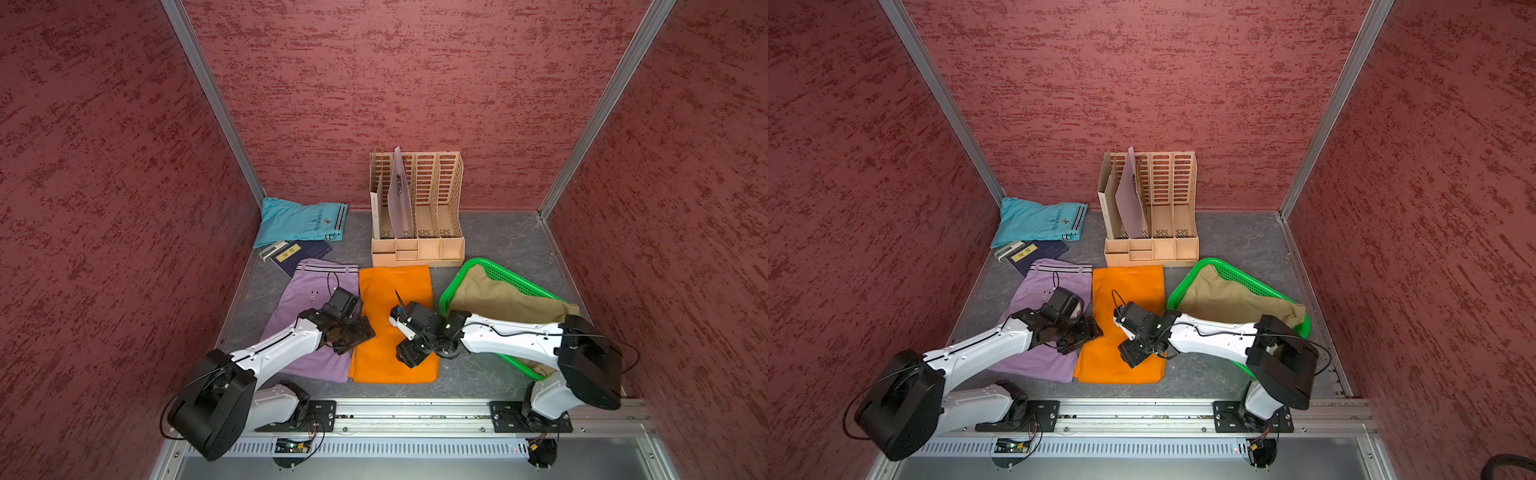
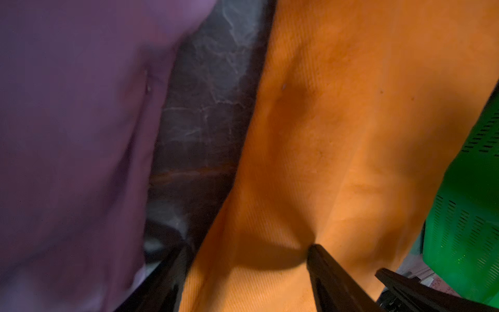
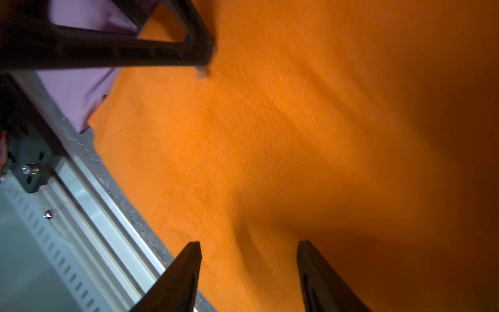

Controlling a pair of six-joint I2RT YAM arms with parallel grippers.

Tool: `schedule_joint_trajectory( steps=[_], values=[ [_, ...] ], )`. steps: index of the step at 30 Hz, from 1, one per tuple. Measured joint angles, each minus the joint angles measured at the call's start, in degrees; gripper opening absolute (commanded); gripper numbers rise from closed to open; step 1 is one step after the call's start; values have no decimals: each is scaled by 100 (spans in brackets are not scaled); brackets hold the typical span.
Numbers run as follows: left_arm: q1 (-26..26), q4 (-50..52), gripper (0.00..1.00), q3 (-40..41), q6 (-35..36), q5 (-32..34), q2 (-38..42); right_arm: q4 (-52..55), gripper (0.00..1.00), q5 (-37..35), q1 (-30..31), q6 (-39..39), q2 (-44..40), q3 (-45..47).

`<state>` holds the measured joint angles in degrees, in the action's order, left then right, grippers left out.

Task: Put the folded long pants in the basket
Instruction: Pick up the long pant at the center of the board.

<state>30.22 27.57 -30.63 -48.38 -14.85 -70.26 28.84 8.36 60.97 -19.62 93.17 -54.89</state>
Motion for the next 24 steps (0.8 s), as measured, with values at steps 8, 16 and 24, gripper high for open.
schedule_joint_trajectory(
  steps=[8,16,24],
  values=[
    [317,-525,73,162,-256,-164,4,245,48,-70,-66,-389,345,-44],
    [1152,-809,73,98,-542,-284,-225,960,48,-109,-1034,-645,-514,686],
    [2175,-999,76,-389,-688,-763,-898,1738,54,-479,-3200,-863,-828,564]
  ],
)
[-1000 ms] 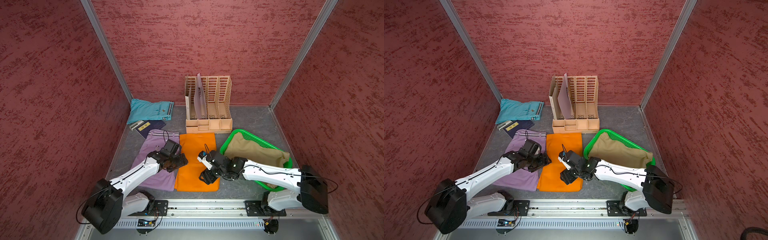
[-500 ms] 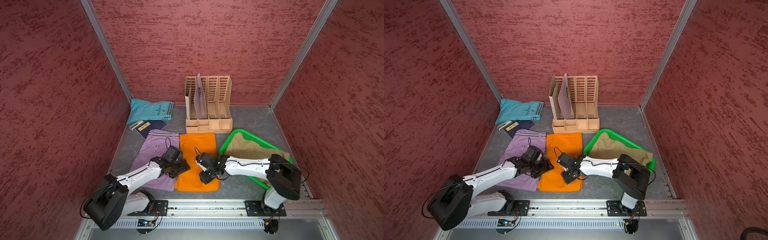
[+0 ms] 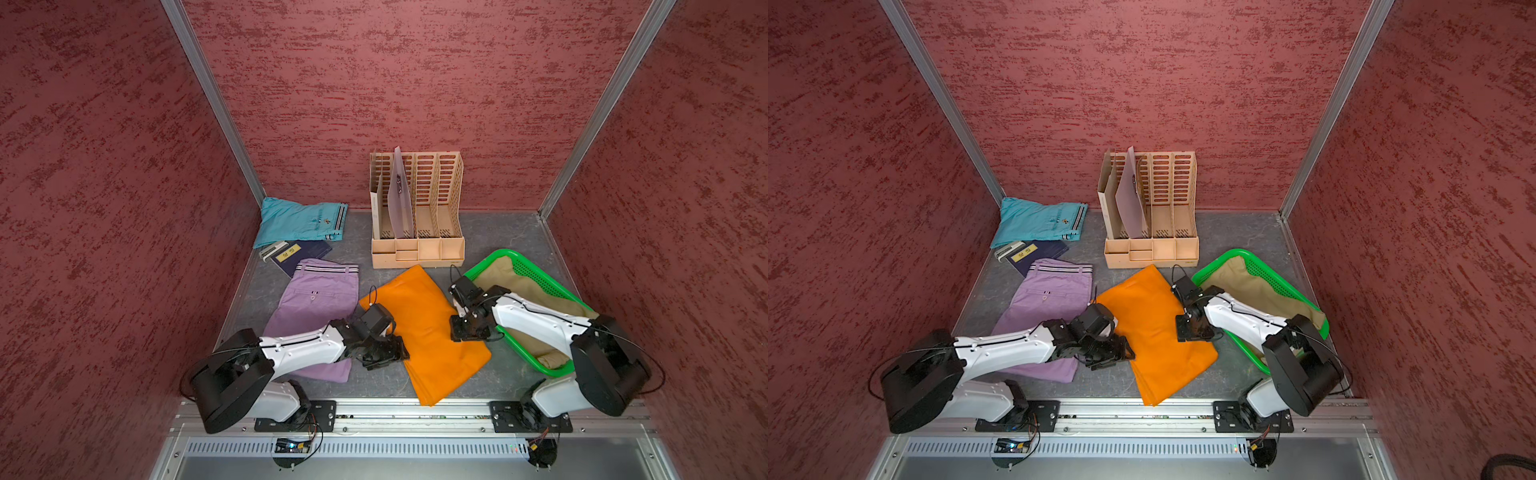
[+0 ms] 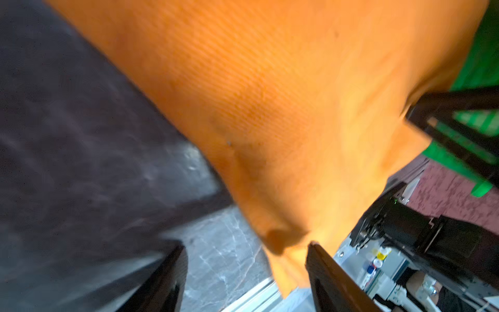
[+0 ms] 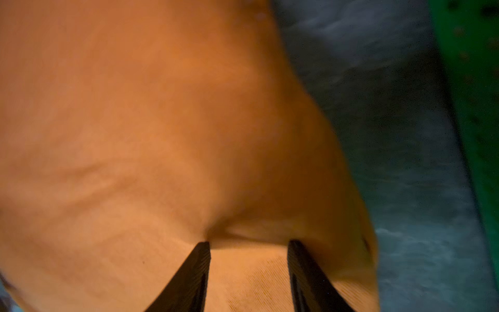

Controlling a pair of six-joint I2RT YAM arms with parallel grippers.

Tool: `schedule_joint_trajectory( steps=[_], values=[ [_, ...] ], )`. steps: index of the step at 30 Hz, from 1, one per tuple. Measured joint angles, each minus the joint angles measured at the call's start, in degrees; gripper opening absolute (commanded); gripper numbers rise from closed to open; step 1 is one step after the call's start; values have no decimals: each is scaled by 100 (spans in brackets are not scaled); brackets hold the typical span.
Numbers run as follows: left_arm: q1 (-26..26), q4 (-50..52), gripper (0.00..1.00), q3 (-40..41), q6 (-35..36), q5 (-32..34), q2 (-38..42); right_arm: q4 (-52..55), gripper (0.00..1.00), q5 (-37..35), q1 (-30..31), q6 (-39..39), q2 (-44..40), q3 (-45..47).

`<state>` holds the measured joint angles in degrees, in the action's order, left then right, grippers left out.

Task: Put the folded long pants in the basket
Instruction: Pick up the long pant at the center of the board.

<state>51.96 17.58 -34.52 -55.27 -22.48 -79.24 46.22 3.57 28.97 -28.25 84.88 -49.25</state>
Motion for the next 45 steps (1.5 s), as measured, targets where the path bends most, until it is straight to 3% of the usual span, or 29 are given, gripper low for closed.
schedule_joint_trajectory(
  steps=[3,6,12,17,24,33,36,40,42,45],
  values=[
    [-37,363,76,-341,212,-109,-11,59,55,-240,-669,2,52,-269],
    [-461,708,77,-772,579,-216,109,46,61,-315,-940,44,17,-603],
    [-1810,1272,82,-1718,1847,-444,57,-33,65,177,-688,96,-866,-664],
    [-2459,1707,86,-3244,3108,-511,-1394,35,65,509,-302,-46,-1497,-245],
    [-2922,2055,88,-4131,4214,-533,-2769,275,65,730,-136,-199,-1917,37],
    [-2944,2074,85,-4310,4607,-785,-3517,514,66,739,-131,-195,-2234,98],
    [-2876,2009,78,-4266,4592,-798,-3521,575,66,713,-131,-203,-2328,205],
    [-2820,1705,56,-3910,4426,-933,-3407,610,66,682,-131,-260,-2452,332],
    [-2785,1469,42,-3569,4315,-962,-3244,603,66,675,-131,-269,-2452,332],
    [-2750,1311,12,-3032,4028,-896,-2951,590,66,673,-131,-282,-2400,332]
  ],
)
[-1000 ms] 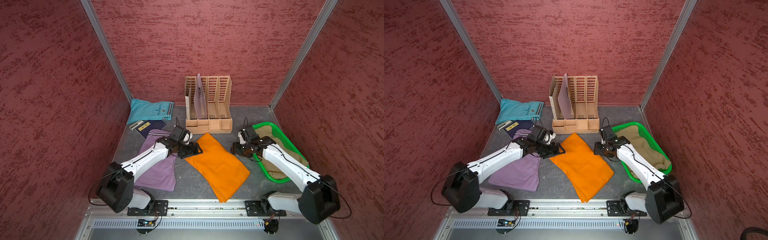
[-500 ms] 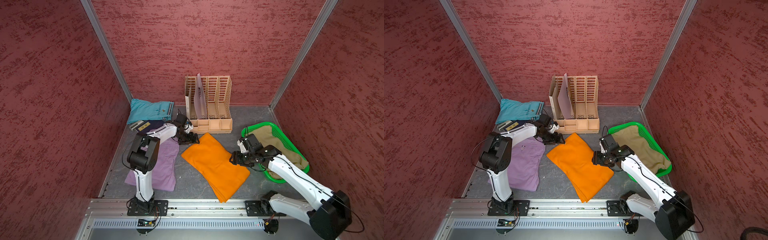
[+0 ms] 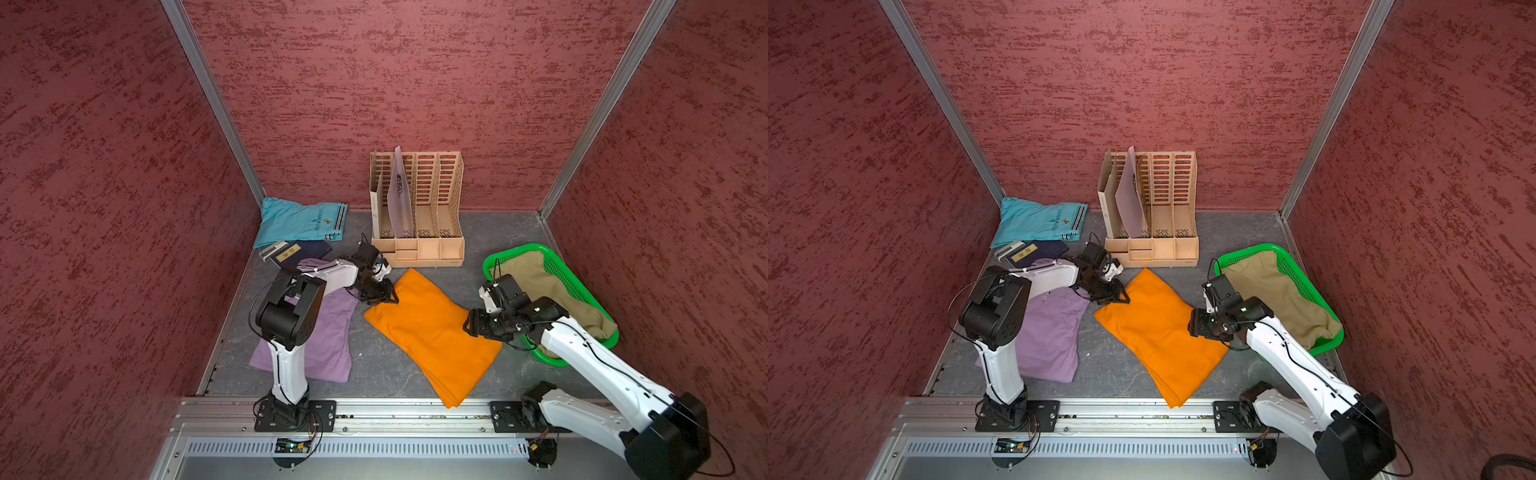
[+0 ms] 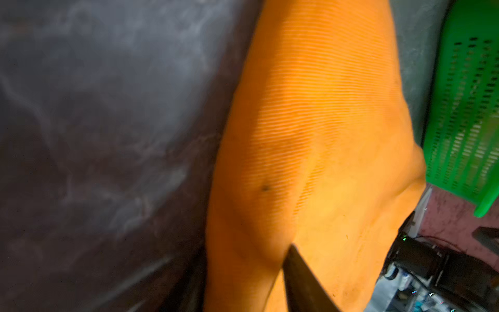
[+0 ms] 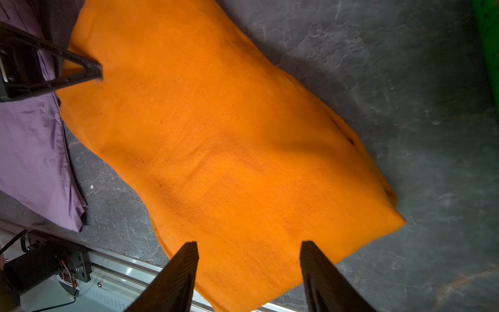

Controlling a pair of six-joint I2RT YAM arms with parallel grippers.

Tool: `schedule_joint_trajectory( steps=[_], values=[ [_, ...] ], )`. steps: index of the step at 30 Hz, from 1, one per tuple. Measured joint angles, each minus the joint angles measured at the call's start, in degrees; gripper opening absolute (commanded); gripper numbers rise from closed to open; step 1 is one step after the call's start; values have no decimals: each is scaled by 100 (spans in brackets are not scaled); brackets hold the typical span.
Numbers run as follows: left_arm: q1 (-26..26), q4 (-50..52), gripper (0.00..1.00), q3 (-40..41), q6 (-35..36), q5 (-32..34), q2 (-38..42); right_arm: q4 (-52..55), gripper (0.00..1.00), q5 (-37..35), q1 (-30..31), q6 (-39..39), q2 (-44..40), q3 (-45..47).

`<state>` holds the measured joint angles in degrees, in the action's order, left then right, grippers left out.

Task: Put the folded long pants in the basket
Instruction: Pick up the long pant at the center of the board.

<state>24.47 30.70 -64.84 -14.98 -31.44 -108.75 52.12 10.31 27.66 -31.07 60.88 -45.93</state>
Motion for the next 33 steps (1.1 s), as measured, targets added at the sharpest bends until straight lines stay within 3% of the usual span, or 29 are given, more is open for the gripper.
schedule_joint_trajectory(
  steps=[2,11,21,24,26,33],
  values=[
    [-4,-48,0,297,-238,52,227,-2,66,2,0,-2,79,0],
    [-358,-188,0,1773,-1543,776,1751,313,66,-433,0,-411,417,26],
    [-358,-649,0,2382,-2037,857,2194,-278,62,162,35,-1075,844,1069],
    [-358,-671,2,2398,-2037,837,2194,-684,54,389,44,-1176,1045,1161],
    [-358,-675,5,2402,-2035,820,2197,-905,45,573,50,-1226,1300,1143],
    [-369,-643,39,2409,-2022,791,2218,-1071,1,636,59,-1091,1803,774]
  ],
)
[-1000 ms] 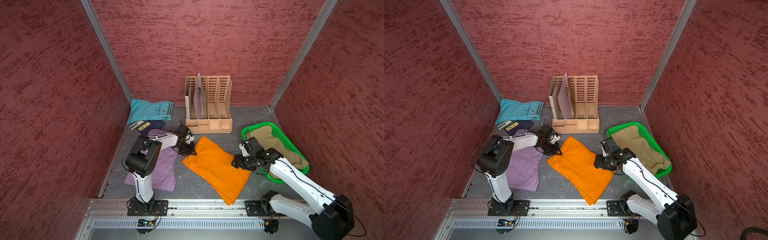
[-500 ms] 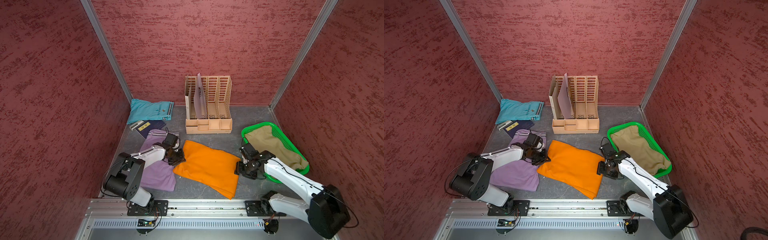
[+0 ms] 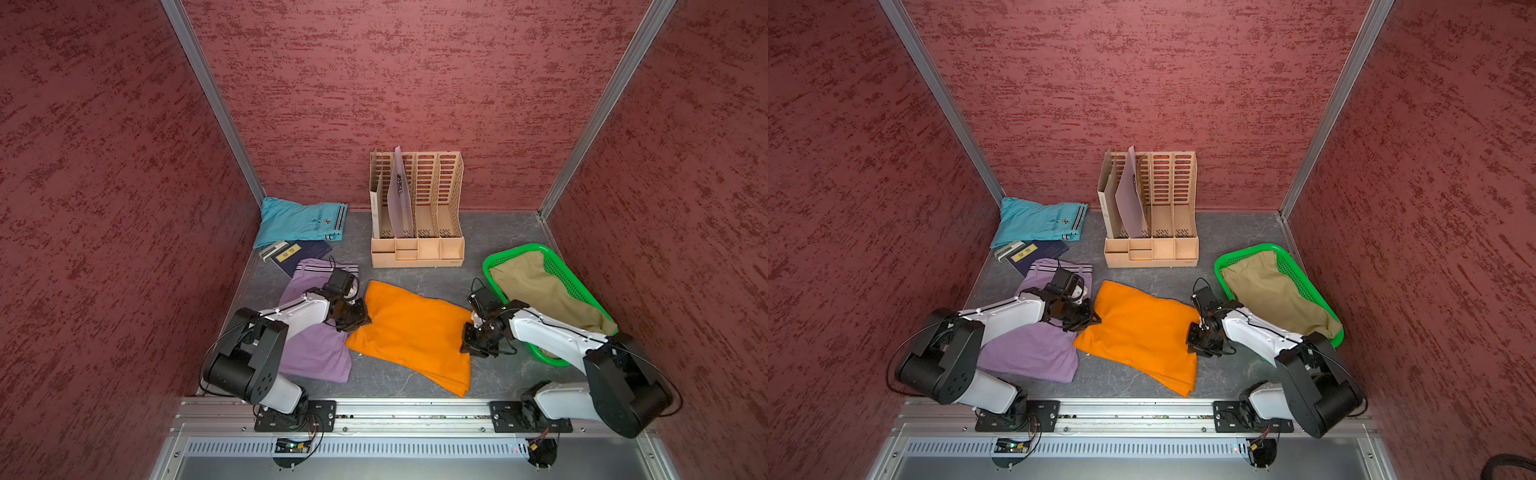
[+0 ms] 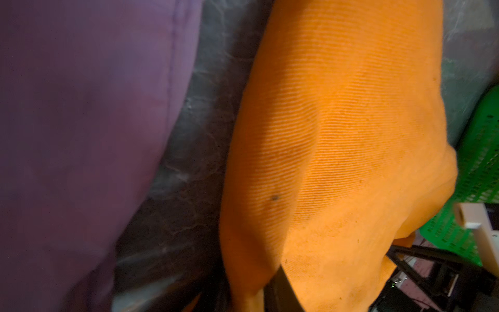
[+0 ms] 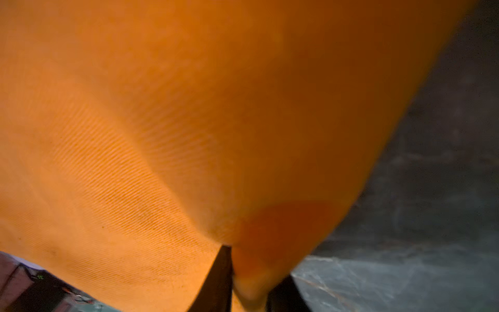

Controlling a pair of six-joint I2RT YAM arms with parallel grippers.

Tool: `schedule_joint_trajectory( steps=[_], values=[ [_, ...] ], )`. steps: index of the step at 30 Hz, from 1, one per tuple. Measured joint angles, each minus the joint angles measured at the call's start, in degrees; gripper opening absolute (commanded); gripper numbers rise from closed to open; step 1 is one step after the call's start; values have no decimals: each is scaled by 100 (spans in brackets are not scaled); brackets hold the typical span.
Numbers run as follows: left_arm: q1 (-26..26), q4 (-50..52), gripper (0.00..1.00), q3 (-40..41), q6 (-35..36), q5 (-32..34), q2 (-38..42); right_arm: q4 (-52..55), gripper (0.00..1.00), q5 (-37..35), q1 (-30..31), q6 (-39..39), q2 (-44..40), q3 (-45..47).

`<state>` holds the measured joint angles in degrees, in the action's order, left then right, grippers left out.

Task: Put the folded long pants in the basket
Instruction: Pick up the long pant at the center of the board.

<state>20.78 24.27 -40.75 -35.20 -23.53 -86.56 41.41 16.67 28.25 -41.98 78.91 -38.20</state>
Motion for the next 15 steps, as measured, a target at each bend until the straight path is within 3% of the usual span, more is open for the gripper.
schedule_joint_trajectory(
  steps=[2,5,9,15],
  values=[
    [-20,57,55,0,11,-11,0,278,0,-339,4,197,160,-367],
    [-26,101,69,-44,101,-125,44,811,0,-1078,2,544,356,-1106],
    [22,107,75,-105,269,-348,-2,1233,0,-1851,-68,988,673,-1766],
    [505,111,81,-560,417,-498,-474,1362,0,-1952,-109,1268,955,-1775]
  ],
)
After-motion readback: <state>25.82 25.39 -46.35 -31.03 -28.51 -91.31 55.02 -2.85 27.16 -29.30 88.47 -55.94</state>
